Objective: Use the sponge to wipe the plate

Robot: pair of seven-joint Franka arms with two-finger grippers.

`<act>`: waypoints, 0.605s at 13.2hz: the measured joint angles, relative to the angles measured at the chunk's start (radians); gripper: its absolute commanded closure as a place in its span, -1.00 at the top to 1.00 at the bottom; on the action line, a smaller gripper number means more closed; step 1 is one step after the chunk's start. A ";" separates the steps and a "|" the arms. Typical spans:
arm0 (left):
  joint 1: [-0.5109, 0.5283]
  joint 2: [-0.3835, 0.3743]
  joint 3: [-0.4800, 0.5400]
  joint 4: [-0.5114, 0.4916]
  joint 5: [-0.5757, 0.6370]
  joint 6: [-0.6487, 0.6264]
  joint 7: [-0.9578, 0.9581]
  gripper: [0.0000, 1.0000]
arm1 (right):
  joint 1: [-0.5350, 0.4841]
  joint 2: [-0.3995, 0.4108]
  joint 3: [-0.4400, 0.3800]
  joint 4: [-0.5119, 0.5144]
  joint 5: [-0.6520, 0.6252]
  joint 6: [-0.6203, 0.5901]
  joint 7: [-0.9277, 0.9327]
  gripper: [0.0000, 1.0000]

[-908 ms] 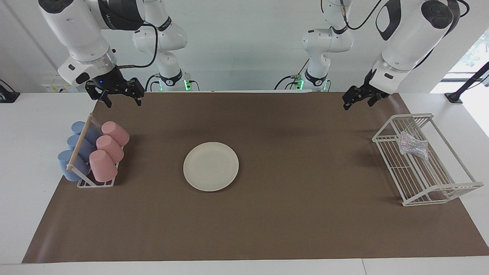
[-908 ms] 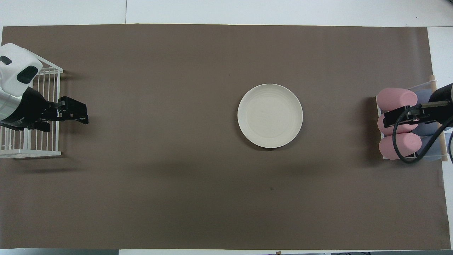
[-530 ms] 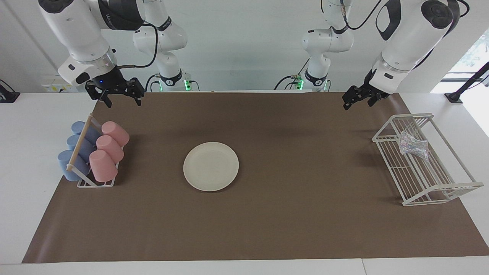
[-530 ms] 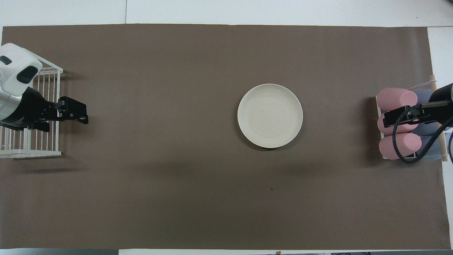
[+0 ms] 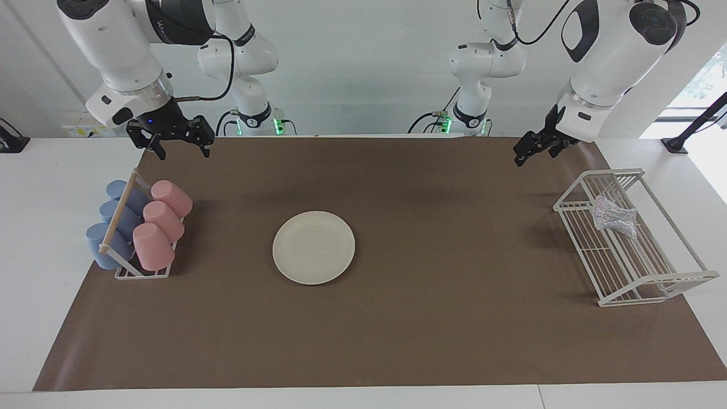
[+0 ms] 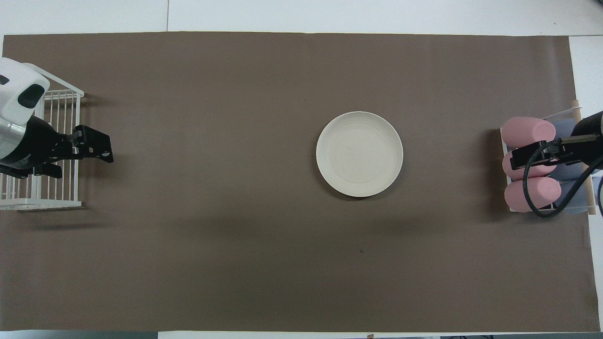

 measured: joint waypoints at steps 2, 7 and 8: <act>-0.007 0.003 -0.008 -0.022 0.106 0.010 -0.010 1.00 | 0.000 0.000 -0.002 0.000 0.000 0.000 0.000 1.00; -0.051 0.120 -0.013 -0.078 0.422 0.093 -0.017 1.00 | -0.019 0.000 -0.008 -0.001 0.000 -0.010 0.000 1.00; -0.053 0.153 -0.013 -0.083 0.478 0.120 -0.010 1.00 | -0.034 0.000 -0.008 -0.001 0.000 -0.014 0.000 1.00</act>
